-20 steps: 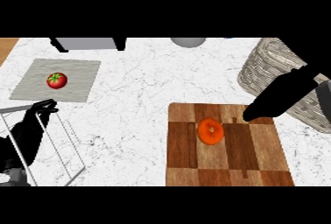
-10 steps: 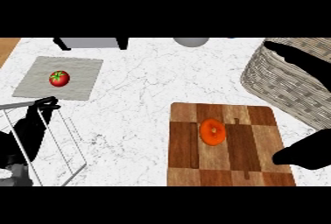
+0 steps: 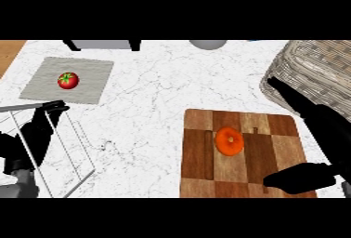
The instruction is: Pick the squash from the cutting board and place it in the basket
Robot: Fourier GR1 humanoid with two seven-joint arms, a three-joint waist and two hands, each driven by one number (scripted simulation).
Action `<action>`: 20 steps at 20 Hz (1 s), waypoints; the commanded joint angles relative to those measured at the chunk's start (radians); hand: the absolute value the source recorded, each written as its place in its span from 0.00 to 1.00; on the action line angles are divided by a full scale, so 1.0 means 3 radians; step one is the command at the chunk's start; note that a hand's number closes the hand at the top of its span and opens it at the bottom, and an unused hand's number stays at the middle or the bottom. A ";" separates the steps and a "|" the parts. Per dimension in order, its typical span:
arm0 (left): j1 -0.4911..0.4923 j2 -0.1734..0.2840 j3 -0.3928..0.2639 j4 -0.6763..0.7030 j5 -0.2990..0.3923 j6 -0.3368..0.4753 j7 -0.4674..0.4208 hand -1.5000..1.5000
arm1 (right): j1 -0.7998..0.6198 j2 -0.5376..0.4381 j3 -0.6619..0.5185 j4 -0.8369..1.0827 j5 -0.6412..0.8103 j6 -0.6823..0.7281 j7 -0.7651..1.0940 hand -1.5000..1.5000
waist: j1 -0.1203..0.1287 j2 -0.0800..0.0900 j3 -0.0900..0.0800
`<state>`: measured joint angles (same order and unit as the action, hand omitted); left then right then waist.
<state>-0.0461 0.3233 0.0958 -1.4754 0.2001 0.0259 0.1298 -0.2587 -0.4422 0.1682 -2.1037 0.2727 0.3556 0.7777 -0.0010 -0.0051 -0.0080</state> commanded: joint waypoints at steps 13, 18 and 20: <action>-0.0465 0.0172 0.0070 0.0477 -0.0130 -0.0226 0.0088 0.50 | -0.0085 0.0638 0.0312 0.1501 0.0817 -0.0613 -0.0910 0.00 | -0.0002 0.0033 0.0026; -0.0411 -0.0015 -0.0042 -0.0052 -0.0243 0.0020 0.0502 0.50 | 0.0131 0.0551 0.0313 0.1626 0.0855 -0.0535 -0.1117 0.00 | -0.0003 0.0017 0.0030; -0.0518 0.0017 -0.0009 0.0391 -0.0312 -0.0060 0.0231 0.50 | 0.0166 0.0524 0.0356 0.1703 0.0951 -0.0594 -0.1280 0.00 | -0.0032 0.0027 0.0028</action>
<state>-0.0923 0.3066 0.1329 -1.4416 0.1649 0.0018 0.1233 -0.2387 -0.2609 0.2740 -1.6308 0.5422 0.1770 0.4670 0.0091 -0.0034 -0.0125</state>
